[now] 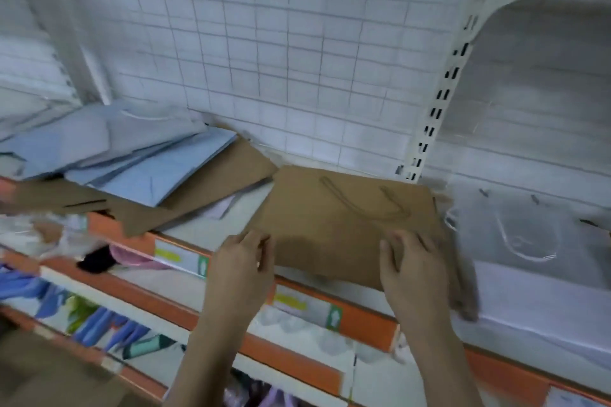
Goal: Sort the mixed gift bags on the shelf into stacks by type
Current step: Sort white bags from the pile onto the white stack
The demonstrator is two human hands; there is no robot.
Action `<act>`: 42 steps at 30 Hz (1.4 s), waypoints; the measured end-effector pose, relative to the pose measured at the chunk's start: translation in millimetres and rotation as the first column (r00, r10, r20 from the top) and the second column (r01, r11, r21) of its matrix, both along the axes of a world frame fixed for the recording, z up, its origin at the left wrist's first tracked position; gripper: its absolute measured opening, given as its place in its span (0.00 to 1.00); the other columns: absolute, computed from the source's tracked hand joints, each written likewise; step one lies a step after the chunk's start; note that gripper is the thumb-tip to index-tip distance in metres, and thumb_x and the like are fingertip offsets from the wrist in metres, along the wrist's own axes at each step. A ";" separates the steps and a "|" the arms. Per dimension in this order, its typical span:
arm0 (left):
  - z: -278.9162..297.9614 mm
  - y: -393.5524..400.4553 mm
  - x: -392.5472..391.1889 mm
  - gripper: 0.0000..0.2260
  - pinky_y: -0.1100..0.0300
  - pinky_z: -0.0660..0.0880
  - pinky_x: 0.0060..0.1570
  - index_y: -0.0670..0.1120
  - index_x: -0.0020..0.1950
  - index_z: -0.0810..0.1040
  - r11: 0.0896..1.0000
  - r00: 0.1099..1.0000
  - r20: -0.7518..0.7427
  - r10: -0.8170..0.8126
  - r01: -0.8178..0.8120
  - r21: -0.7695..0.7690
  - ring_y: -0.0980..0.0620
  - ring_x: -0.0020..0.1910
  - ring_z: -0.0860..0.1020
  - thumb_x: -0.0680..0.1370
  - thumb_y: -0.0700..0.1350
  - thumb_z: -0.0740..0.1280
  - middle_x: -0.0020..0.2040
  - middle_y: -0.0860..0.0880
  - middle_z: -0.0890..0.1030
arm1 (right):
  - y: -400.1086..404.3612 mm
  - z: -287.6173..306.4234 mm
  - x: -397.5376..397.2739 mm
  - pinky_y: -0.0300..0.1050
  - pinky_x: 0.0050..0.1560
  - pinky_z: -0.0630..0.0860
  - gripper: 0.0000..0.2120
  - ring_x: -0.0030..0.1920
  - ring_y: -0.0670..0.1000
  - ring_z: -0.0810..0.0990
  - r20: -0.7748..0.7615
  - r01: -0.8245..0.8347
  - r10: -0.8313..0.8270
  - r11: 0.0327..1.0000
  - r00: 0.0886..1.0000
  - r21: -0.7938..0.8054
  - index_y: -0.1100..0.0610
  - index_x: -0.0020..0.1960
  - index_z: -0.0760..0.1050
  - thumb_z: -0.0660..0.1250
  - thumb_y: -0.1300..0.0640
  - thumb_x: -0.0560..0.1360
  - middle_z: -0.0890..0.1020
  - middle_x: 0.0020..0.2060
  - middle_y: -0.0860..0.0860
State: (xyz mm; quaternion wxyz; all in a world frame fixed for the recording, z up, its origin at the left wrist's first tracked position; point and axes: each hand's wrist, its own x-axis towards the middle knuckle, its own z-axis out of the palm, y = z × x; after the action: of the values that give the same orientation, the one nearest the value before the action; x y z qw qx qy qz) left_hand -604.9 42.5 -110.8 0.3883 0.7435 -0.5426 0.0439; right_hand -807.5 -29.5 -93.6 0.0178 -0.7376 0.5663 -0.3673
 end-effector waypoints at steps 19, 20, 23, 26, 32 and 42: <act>-8.1 107.2 316.9 0.07 0.57 0.69 0.31 0.43 0.45 0.79 0.941 0.936 -0.136 0.323 -0.303 0.151 0.46 0.33 0.75 0.78 0.42 0.62 0.34 0.48 0.78 | 46.3 -3.4 338.2 0.42 0.43 0.70 0.09 0.46 0.53 0.79 0.140 -0.324 0.306 0.937 0.942 0.130 0.59 0.54 0.77 0.64 0.58 0.75 0.81 0.47 0.54; -6.9 102.2 326.8 0.07 0.57 0.69 0.31 0.43 0.45 0.79 0.946 0.941 -0.135 0.311 -0.292 0.143 0.46 0.32 0.74 0.78 0.42 0.62 0.34 0.48 0.78 | 40.2 -2.0 349.0 0.44 0.45 0.72 0.09 0.46 0.53 0.79 0.155 -0.324 0.303 0.936 0.940 0.135 0.59 0.54 0.77 0.64 0.58 0.76 0.81 0.48 0.55; -0.4 84.3 358.9 0.07 0.60 0.65 0.27 0.43 0.46 0.79 0.957 0.953 -0.114 0.282 -0.270 0.109 0.50 0.27 0.71 0.78 0.42 0.63 0.31 0.49 0.76 | 20.0 4.2 383.6 0.47 0.46 0.74 0.08 0.46 0.53 0.78 0.179 -0.317 0.297 0.943 0.938 0.097 0.59 0.53 0.77 0.63 0.57 0.76 0.80 0.46 0.54; 10.2 63.5 393.8 0.07 0.60 0.66 0.28 0.44 0.47 0.80 0.954 0.954 -0.074 0.291 -0.284 0.092 0.50 0.29 0.73 0.78 0.44 0.63 0.35 0.47 0.80 | -2.5 10.9 420.4 0.44 0.39 0.68 0.09 0.43 0.53 0.77 0.155 -0.297 0.278 0.948 0.948 0.118 0.58 0.44 0.75 0.61 0.53 0.77 0.78 0.39 0.51; 28.3 18.9 455.9 0.08 0.59 0.65 0.30 0.45 0.46 0.79 0.959 0.960 -0.021 0.281 -0.280 0.034 0.47 0.29 0.72 0.78 0.46 0.62 0.35 0.47 0.80 | -40.7 14.0 471.3 0.43 0.27 0.60 0.30 0.33 0.53 0.73 0.030 -0.146 0.146 0.907 0.989 0.395 0.57 0.31 0.66 0.53 0.31 0.72 0.72 0.28 0.51; 26.0 -31.2 496.2 0.08 0.56 0.73 0.33 0.45 0.45 0.79 0.992 0.985 -0.120 0.123 -0.118 0.049 0.47 0.32 0.76 0.78 0.45 0.62 0.33 0.48 0.79 | -47.9 19.2 466.6 0.40 0.32 0.64 0.13 0.41 0.54 0.74 0.249 -0.102 -0.034 0.854 0.968 0.510 0.61 0.45 0.70 0.66 0.51 0.75 0.76 0.40 0.54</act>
State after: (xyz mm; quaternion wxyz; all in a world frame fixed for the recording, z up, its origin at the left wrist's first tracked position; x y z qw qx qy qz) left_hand -108.7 11.3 -84.8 0.4020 0.7842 -0.4726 0.0101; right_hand -340.9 -77.3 -74.3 0.2932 -0.6634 0.6241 -0.2905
